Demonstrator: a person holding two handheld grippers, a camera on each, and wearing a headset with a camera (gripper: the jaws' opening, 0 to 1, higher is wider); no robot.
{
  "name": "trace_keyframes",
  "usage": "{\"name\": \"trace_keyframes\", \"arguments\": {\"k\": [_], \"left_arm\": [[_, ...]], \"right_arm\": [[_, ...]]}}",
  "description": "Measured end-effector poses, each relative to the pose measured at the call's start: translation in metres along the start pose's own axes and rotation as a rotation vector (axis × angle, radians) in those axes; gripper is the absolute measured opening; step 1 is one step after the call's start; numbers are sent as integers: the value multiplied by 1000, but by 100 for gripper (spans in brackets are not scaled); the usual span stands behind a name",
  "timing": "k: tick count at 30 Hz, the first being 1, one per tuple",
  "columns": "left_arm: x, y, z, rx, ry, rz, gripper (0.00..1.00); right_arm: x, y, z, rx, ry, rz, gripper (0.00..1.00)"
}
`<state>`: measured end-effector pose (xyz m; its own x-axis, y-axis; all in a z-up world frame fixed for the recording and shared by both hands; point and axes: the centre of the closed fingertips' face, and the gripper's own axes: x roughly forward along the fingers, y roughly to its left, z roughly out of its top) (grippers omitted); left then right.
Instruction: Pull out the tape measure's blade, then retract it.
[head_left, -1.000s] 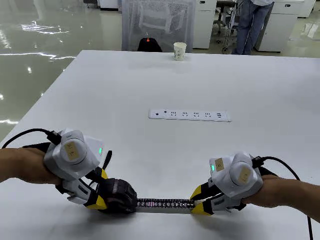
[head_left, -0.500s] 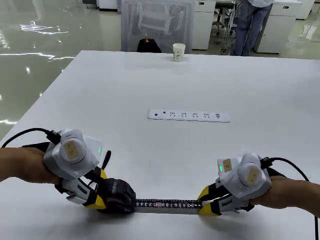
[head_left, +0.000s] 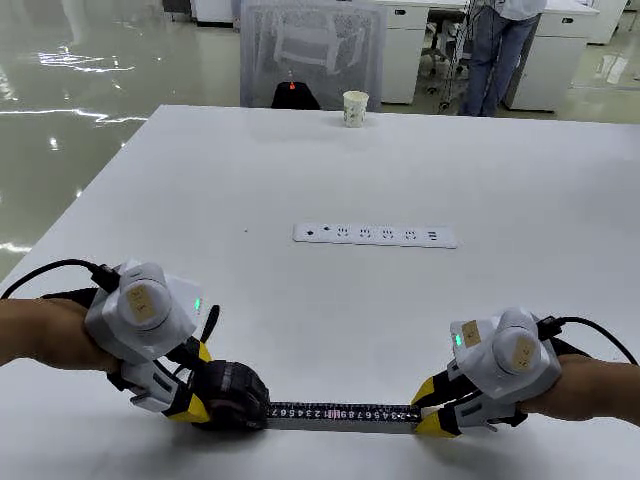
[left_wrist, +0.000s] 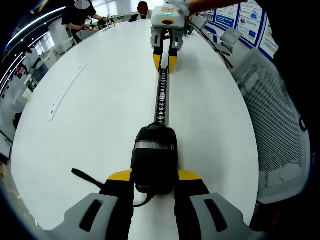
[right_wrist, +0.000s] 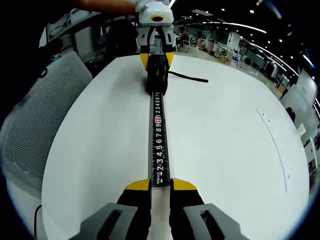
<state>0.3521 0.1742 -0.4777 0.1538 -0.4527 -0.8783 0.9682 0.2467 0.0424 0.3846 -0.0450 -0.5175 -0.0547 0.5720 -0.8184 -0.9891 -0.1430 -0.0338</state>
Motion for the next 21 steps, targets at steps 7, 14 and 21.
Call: {"name": "trace_keyframes", "arguments": {"k": [7,14,21], "left_arm": [[0,1,0,-2,1,0,25],[1,1,0,-4,1,-1,25],[1,2,0,-6,-1,-3,25]], "right_arm": [[-6,0,-9,7,17,-2,9],[-13,-1,-18,17,30,-3,9],[-19,-2,-27,26,42,-3,9]]}}
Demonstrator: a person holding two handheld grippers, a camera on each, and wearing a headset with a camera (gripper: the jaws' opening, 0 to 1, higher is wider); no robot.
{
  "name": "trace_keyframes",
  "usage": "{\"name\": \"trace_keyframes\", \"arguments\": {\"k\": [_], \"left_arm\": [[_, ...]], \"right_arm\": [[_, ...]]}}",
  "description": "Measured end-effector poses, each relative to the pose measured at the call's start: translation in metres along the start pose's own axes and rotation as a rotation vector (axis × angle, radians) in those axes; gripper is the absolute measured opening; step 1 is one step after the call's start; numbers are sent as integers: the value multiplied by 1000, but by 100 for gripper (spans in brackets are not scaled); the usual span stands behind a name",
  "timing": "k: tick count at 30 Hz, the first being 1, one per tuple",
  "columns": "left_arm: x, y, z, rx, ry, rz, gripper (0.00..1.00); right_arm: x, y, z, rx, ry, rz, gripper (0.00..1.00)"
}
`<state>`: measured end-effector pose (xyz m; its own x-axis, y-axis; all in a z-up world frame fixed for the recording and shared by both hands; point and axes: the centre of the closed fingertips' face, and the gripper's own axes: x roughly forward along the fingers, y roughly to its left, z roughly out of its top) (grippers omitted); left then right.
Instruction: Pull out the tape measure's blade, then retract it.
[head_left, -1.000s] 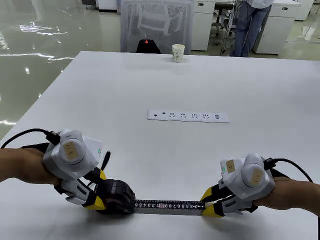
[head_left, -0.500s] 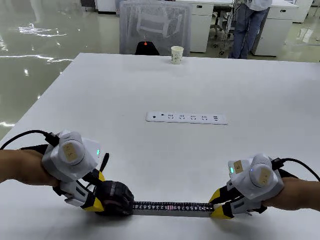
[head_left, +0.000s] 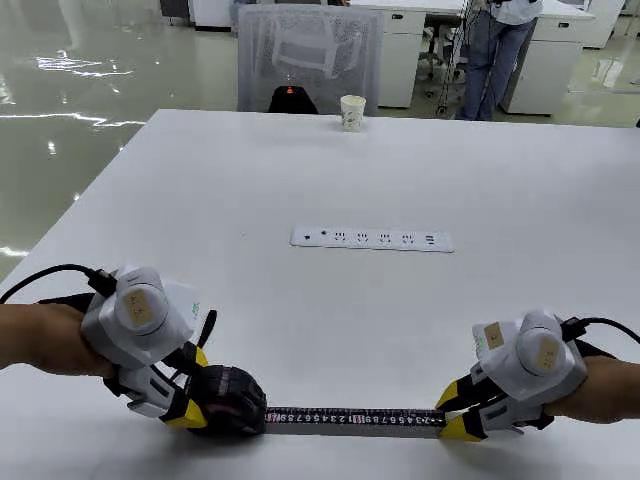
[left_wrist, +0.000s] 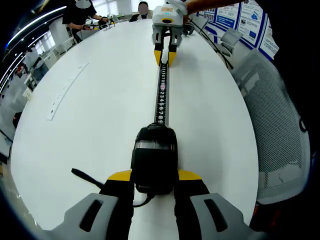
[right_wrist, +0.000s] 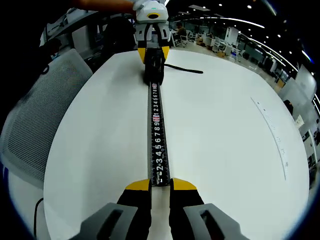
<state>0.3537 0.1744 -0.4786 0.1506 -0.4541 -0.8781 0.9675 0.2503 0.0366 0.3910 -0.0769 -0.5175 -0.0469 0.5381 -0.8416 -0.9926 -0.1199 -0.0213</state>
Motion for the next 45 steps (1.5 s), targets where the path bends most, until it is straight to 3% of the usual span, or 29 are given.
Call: {"name": "trace_keyframes", "arguments": {"k": [13,28,45], "left_arm": [[0,0,0,2,7,-2,25],[7,11,-6,16,10,5,26],[7,7,-5,16,10,9,26]], "right_arm": [[-9,2,-14,15,12,5,9],[-8,2,-13,17,15,0,10],[-8,4,-14,18,36,5,11]]}}
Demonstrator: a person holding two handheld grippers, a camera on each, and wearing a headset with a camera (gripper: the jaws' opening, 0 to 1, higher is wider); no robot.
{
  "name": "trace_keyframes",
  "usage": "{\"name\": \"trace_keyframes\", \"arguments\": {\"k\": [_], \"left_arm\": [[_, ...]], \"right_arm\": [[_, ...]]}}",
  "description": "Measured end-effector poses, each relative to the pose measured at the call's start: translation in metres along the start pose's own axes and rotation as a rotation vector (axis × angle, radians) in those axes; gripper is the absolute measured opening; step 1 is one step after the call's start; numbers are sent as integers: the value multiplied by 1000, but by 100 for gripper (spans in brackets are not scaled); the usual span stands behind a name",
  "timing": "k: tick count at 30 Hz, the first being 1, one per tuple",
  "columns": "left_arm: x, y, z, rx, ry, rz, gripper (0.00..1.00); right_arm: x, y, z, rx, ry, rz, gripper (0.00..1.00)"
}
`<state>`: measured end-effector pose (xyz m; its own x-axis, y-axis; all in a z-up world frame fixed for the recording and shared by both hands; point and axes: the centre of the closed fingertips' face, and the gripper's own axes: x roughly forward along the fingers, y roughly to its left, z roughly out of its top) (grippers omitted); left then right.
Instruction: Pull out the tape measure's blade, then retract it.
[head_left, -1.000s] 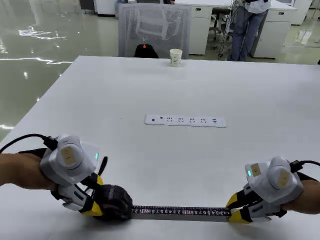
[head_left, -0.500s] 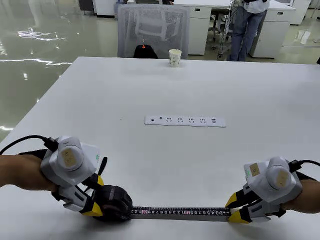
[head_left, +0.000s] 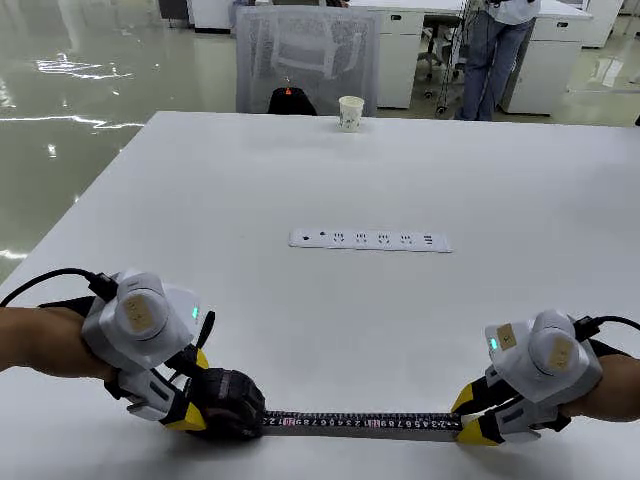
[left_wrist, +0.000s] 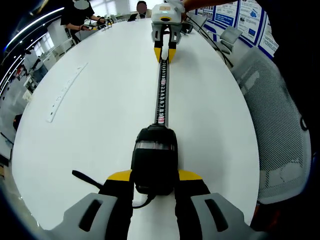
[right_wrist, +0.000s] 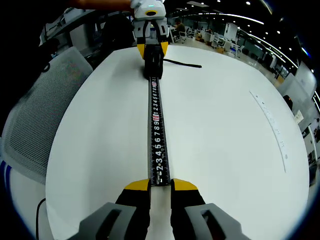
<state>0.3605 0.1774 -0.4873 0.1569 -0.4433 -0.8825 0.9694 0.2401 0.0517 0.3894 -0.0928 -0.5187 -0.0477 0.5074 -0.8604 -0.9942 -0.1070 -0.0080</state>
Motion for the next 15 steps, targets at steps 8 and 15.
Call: {"name": "trace_keyframes", "arguments": {"k": [8,15], "left_arm": [[0,-1,1,5,8,10,26],[0,0,0,-6,14,23,27]], "right_arm": [[1,-1,-1,-9,12,-16,12],[0,-1,-3,12,7,-31,13]]}}
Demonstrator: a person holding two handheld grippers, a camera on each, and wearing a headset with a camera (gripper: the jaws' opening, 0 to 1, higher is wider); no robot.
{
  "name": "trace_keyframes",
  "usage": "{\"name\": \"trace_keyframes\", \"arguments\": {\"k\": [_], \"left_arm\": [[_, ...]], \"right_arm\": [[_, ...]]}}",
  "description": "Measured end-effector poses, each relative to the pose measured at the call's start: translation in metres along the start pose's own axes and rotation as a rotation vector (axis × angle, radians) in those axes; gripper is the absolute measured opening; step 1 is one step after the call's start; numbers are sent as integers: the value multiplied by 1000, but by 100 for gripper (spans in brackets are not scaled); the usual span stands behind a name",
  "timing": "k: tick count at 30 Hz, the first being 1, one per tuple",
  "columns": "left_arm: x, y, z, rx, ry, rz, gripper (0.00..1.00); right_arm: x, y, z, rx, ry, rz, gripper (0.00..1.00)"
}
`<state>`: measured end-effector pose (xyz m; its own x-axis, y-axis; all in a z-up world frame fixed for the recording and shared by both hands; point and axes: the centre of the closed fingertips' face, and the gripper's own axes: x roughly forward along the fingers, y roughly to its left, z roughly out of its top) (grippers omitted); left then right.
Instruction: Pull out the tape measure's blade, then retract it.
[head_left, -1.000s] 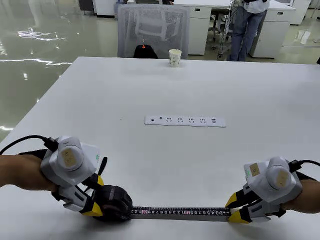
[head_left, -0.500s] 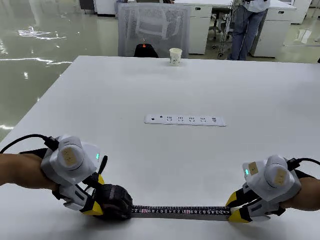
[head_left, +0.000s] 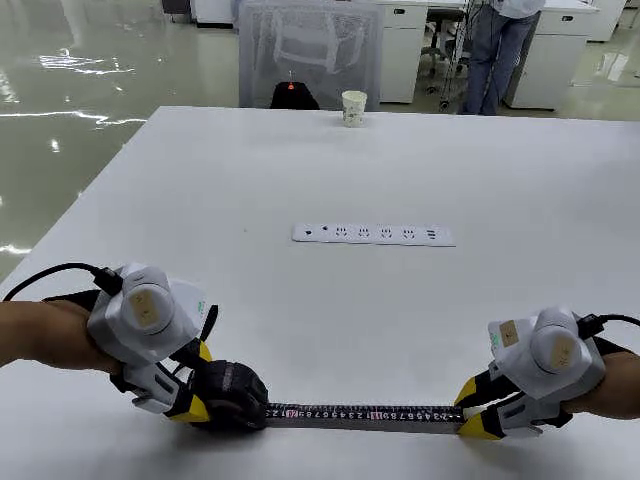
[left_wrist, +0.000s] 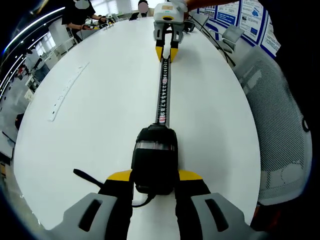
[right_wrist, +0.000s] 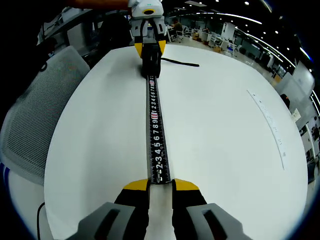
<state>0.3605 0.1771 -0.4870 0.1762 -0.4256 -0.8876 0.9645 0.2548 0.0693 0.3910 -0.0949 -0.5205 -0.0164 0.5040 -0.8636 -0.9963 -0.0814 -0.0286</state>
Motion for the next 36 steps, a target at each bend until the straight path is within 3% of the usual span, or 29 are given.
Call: {"name": "trace_keyframes", "arguments": {"k": [4,11,17,29,36], "left_arm": [[-1,-1,2,-13,-9,9,29],[-8,-13,2,-36,-11,21,36],[-9,-18,-4,-45,-14,29,43],[-15,-22,-12,-144,-53,74,51],[-20,-27,-12,-208,-93,110,56]], "right_arm": [[-2,3,-2,18,3,0,18],[-5,9,-7,43,-2,-15,21],[-9,14,-11,68,-8,-31,26],[-18,23,-12,135,-52,-82,32],[-23,29,-12,164,-78,-110,35]]}}
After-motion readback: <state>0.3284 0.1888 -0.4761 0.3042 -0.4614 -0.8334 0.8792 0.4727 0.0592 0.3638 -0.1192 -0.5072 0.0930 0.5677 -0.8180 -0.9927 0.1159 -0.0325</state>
